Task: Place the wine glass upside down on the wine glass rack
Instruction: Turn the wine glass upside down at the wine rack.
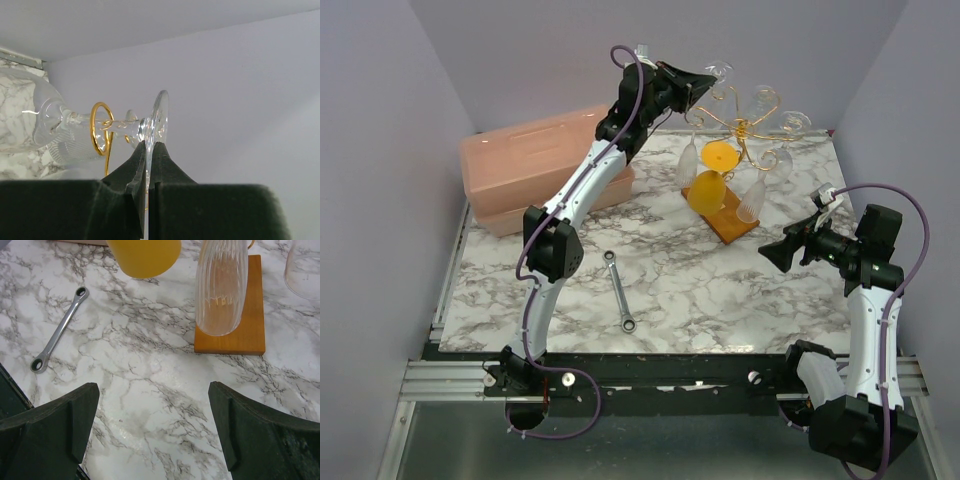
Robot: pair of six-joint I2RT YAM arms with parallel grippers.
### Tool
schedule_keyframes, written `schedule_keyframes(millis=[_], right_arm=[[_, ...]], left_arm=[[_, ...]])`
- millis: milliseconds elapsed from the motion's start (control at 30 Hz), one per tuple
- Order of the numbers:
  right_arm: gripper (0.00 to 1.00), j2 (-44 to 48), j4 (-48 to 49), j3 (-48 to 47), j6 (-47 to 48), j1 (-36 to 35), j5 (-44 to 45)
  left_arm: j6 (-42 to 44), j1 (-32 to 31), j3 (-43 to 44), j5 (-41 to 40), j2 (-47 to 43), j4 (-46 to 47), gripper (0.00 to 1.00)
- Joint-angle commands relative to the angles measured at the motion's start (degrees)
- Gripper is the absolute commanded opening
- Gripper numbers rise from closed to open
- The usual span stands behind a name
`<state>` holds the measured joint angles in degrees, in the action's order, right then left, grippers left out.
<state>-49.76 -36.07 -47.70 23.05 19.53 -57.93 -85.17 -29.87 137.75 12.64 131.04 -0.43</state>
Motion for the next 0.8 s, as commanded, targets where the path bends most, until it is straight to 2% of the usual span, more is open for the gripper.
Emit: schedule_keyframes(millis=[0, 367, 767], right_arm=[[1.0, 0.7, -0.4, 0.0, 0.8, 0.3, -1.3], [1.0, 0.5, -0.4, 0.0, 0.8, 0.2, -1.2], [1.0, 0.7, -0.4, 0.0, 0.9, 0.3, -1.3]], left_arm=[[1.7, 1.9, 1.0, 2.7, -3.6, 0.5, 0.0], [3.1, 3.7, 2.7, 10.3, -2.0, -1.9, 0.0], [2.9, 3.7, 4.5, 9.7, -0.6, -2.8, 0.0]])
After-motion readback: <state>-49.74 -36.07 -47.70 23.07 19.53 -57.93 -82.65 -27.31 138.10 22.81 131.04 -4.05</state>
